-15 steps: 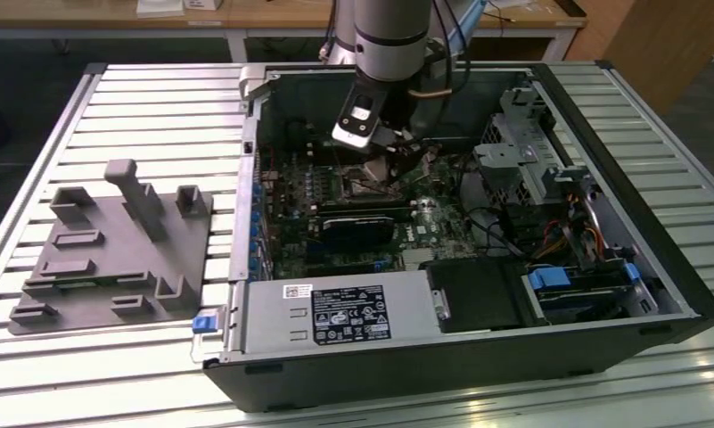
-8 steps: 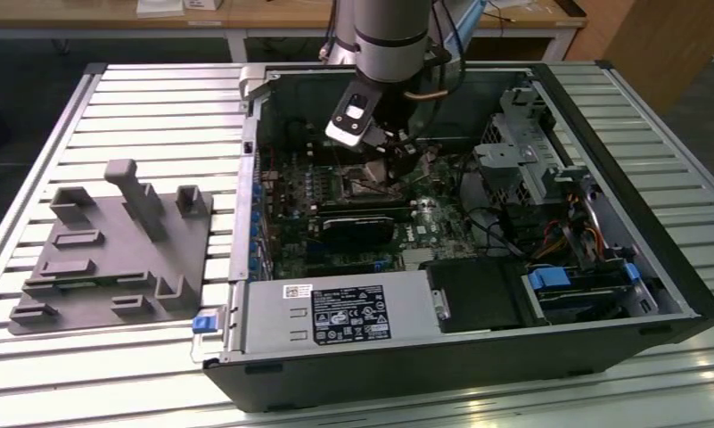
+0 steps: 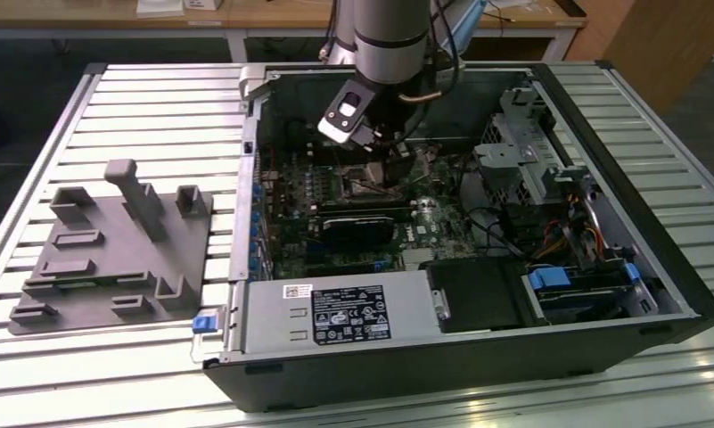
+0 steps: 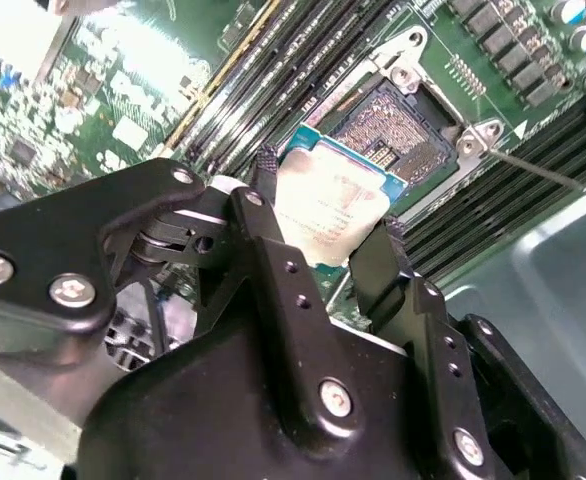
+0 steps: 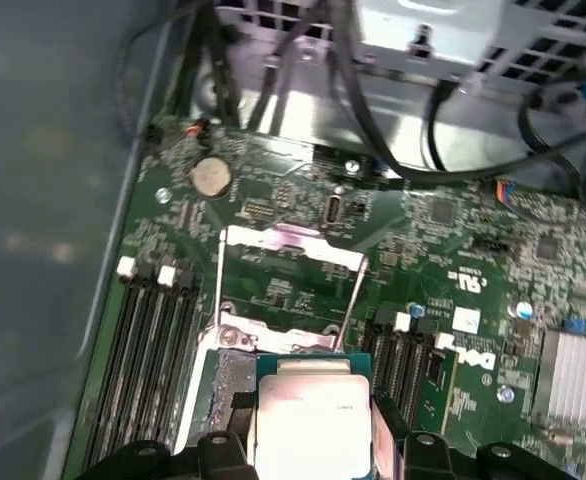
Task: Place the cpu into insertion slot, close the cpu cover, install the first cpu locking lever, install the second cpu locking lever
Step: 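Place the cpu into insertion slot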
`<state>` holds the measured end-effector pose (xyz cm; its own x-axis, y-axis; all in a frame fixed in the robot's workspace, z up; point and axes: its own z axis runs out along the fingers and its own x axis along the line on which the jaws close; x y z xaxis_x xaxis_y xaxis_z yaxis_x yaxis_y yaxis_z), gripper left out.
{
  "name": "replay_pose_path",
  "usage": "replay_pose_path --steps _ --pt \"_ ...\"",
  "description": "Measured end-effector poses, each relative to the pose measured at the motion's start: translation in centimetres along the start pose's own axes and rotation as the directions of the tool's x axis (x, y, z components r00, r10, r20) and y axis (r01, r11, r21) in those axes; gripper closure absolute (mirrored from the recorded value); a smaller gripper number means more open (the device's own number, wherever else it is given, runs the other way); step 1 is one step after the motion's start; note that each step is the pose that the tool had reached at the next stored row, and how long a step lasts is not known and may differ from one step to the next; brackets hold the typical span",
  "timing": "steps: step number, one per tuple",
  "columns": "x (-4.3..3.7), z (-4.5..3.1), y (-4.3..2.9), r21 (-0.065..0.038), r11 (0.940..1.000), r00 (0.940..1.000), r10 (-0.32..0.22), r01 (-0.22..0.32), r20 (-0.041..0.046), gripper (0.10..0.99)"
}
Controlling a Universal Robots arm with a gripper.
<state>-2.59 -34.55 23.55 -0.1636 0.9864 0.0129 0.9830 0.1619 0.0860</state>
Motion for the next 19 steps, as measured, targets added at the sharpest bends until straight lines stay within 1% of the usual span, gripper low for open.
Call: replay_pose_path --steps 2,4,6,10,12,14,19 --pt "0.00 0.05 0.00 -0.001 0.9994 0.9994 0.036 -0.036 0.0031 0.549" --pt "0.00 0.10 -0.01 -0.001 0.9974 0.9974 0.072 -0.072 0.0061 0.549" --pt "0.00 0.16 -0.01 -0.002 0.9941 0.9941 0.108 -0.108 0.0092 0.549" --pt "0.01 0.33 -0.05 -0.003 0.9854 0.9853 0.170 -0.170 0.0145 0.549" --pt "0.12 0.42 -0.06 -0.004 0.9829 0.9828 0.184 -0.184 0.0157 0.549" --pt "0.35 0.52 -0.05 -0.004 0.9818 0.9816 0.190 -0.190 0.0162 0.549" --pt "0.95 0.80 -0.03 -0.004 0.9816 0.9814 0.191 -0.191 0.0164 0.549"
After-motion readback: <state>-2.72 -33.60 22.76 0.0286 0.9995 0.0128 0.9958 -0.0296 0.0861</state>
